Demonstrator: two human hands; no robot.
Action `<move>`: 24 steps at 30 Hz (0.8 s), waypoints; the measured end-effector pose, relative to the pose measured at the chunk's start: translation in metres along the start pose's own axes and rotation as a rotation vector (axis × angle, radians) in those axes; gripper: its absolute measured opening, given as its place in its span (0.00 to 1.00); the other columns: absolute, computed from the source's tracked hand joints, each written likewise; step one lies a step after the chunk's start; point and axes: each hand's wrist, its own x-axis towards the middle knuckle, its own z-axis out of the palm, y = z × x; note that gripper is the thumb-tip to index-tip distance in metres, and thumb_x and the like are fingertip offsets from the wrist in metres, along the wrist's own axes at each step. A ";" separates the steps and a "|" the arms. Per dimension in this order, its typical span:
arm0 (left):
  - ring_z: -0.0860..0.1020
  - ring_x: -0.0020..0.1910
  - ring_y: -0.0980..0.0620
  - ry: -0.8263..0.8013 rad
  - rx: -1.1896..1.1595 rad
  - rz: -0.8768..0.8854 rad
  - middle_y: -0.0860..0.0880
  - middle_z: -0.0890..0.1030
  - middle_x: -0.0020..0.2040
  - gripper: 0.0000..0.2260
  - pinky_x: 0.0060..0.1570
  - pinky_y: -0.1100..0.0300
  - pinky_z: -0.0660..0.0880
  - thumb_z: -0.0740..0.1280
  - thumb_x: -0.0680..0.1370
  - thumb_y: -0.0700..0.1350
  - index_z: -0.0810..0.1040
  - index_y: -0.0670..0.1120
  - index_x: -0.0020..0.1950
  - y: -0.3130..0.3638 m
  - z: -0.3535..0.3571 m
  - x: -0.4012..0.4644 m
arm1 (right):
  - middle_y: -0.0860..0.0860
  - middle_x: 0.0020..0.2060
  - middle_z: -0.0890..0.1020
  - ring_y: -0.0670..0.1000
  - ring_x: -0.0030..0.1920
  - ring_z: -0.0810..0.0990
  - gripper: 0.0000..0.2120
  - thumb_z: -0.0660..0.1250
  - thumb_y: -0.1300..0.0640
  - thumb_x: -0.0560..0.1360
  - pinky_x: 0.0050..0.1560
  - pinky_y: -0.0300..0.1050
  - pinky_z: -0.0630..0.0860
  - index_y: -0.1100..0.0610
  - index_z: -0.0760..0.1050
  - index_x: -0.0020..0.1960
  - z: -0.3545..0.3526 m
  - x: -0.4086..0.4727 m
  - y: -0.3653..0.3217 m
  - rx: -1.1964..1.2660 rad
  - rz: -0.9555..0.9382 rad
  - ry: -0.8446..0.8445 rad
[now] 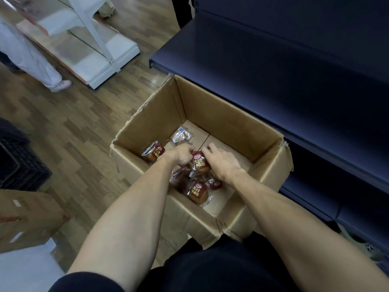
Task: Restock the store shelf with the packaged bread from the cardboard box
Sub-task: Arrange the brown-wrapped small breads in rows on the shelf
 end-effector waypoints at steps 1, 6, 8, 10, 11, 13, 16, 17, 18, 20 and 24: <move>0.80 0.45 0.44 0.007 -0.037 0.004 0.41 0.81 0.48 0.10 0.42 0.53 0.79 0.57 0.81 0.33 0.75 0.44 0.55 -0.001 -0.002 -0.002 | 0.56 0.60 0.69 0.59 0.56 0.76 0.31 0.75 0.61 0.70 0.49 0.53 0.73 0.56 0.63 0.67 -0.002 -0.001 0.000 0.011 -0.002 0.007; 0.80 0.33 0.50 0.001 -0.165 0.039 0.42 0.81 0.41 0.10 0.23 0.65 0.72 0.55 0.81 0.32 0.74 0.40 0.55 0.001 -0.012 -0.013 | 0.57 0.61 0.69 0.60 0.57 0.76 0.29 0.73 0.57 0.73 0.50 0.54 0.74 0.58 0.63 0.68 -0.014 -0.002 0.001 0.014 -0.015 0.060; 0.81 0.36 0.49 0.022 -0.157 0.057 0.42 0.82 0.45 0.08 0.27 0.64 0.73 0.58 0.81 0.34 0.75 0.41 0.56 -0.001 -0.021 -0.014 | 0.56 0.60 0.69 0.59 0.56 0.77 0.29 0.75 0.54 0.72 0.49 0.54 0.75 0.57 0.64 0.67 -0.019 -0.001 0.001 0.010 -0.017 0.081; 0.81 0.42 0.47 0.071 -0.103 0.096 0.41 0.82 0.52 0.08 0.33 0.61 0.75 0.63 0.80 0.39 0.75 0.42 0.58 -0.002 -0.035 -0.017 | 0.56 0.60 0.70 0.59 0.57 0.76 0.30 0.75 0.54 0.72 0.50 0.54 0.76 0.57 0.64 0.68 -0.025 0.001 0.001 -0.010 -0.009 0.089; 0.80 0.45 0.46 0.120 -0.023 0.126 0.42 0.81 0.54 0.10 0.39 0.58 0.76 0.65 0.79 0.42 0.75 0.44 0.60 -0.003 -0.044 -0.019 | 0.57 0.60 0.70 0.58 0.57 0.76 0.30 0.74 0.55 0.72 0.51 0.54 0.77 0.57 0.63 0.68 -0.030 0.001 0.002 -0.027 -0.002 0.095; 0.78 0.53 0.46 0.259 0.267 0.193 0.45 0.79 0.58 0.13 0.51 0.52 0.76 0.66 0.79 0.47 0.74 0.47 0.63 -0.006 -0.061 -0.026 | 0.56 0.60 0.70 0.57 0.57 0.76 0.29 0.73 0.57 0.73 0.51 0.53 0.78 0.57 0.63 0.69 -0.040 0.002 0.003 -0.061 0.012 0.124; 0.76 0.55 0.44 0.424 0.559 0.270 0.45 0.74 0.58 0.16 0.53 0.49 0.74 0.65 0.78 0.48 0.70 0.48 0.65 -0.011 -0.076 -0.037 | 0.56 0.58 0.70 0.57 0.54 0.77 0.26 0.71 0.60 0.74 0.48 0.53 0.78 0.56 0.64 0.68 -0.057 0.008 0.002 -0.102 0.027 0.191; 0.76 0.56 0.43 0.467 0.601 0.288 0.45 0.74 0.58 0.17 0.53 0.48 0.74 0.65 0.78 0.48 0.69 0.48 0.66 -0.012 -0.080 -0.041 | 0.56 0.57 0.70 0.58 0.53 0.77 0.24 0.70 0.61 0.74 0.46 0.53 0.77 0.56 0.64 0.67 -0.063 0.010 0.001 -0.101 0.031 0.219; 0.75 0.57 0.42 0.506 0.632 0.302 0.44 0.74 0.59 0.18 0.54 0.47 0.73 0.65 0.78 0.48 0.68 0.48 0.67 -0.013 -0.085 -0.044 | 0.56 0.56 0.70 0.58 0.53 0.77 0.23 0.69 0.61 0.74 0.44 0.53 0.75 0.57 0.64 0.65 -0.071 0.012 0.001 -0.101 0.035 0.247; 0.75 0.59 0.41 0.568 0.662 0.332 0.44 0.74 0.60 0.21 0.58 0.46 0.73 0.64 0.77 0.48 0.67 0.48 0.69 -0.015 -0.093 -0.051 | 0.56 0.57 0.70 0.59 0.54 0.77 0.23 0.70 0.58 0.74 0.43 0.53 0.73 0.57 0.65 0.65 -0.087 0.014 -0.003 -0.106 0.037 0.291; 0.73 0.61 0.41 0.675 0.651 0.382 0.43 0.73 0.64 0.26 0.60 0.47 0.72 0.66 0.75 0.52 0.66 0.48 0.72 -0.013 -0.111 -0.072 | 0.56 0.58 0.70 0.60 0.55 0.77 0.24 0.71 0.58 0.74 0.47 0.54 0.74 0.57 0.65 0.65 -0.122 0.015 -0.018 -0.101 0.051 0.384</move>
